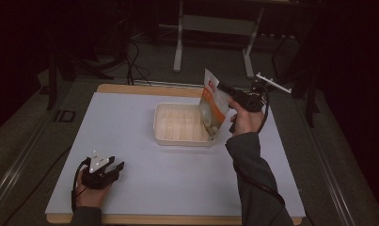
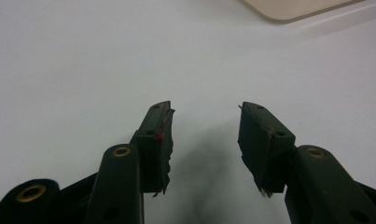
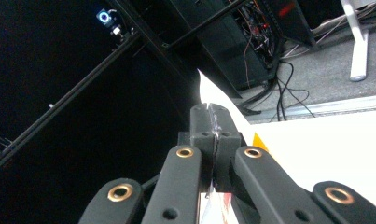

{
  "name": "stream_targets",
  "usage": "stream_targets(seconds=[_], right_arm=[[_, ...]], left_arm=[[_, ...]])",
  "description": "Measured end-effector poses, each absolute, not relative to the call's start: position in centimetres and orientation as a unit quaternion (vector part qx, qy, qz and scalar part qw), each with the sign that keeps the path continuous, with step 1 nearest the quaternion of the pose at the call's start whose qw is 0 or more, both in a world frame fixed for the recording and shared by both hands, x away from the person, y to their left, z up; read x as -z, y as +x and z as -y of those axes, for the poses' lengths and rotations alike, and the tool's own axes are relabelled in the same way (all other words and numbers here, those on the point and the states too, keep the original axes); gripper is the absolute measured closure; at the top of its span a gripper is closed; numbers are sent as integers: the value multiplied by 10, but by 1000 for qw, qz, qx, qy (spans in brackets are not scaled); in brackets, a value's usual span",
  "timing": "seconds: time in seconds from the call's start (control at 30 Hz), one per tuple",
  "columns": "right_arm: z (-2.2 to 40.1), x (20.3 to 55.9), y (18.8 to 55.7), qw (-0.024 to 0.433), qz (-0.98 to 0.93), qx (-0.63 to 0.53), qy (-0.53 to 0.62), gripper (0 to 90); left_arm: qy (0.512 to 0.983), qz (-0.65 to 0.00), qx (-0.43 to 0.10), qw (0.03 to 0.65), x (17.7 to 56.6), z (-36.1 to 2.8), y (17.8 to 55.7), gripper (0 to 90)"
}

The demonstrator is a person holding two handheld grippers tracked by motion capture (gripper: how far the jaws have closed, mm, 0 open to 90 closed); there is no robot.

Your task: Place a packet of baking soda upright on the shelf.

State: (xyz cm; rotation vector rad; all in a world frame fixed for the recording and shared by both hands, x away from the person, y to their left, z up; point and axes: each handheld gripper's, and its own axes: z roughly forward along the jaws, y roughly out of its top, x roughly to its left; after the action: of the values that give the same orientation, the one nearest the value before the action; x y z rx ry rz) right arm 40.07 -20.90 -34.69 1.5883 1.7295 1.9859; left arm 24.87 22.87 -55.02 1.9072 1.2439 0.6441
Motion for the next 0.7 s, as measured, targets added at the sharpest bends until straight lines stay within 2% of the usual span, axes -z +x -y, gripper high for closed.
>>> stream_targets(seconds=[0.7], right_arm=[[204, 359, 410, 40, -519, -653, 550, 900]], left_arm=[[746, -486, -251, 380, 550, -229, 249, 547]])
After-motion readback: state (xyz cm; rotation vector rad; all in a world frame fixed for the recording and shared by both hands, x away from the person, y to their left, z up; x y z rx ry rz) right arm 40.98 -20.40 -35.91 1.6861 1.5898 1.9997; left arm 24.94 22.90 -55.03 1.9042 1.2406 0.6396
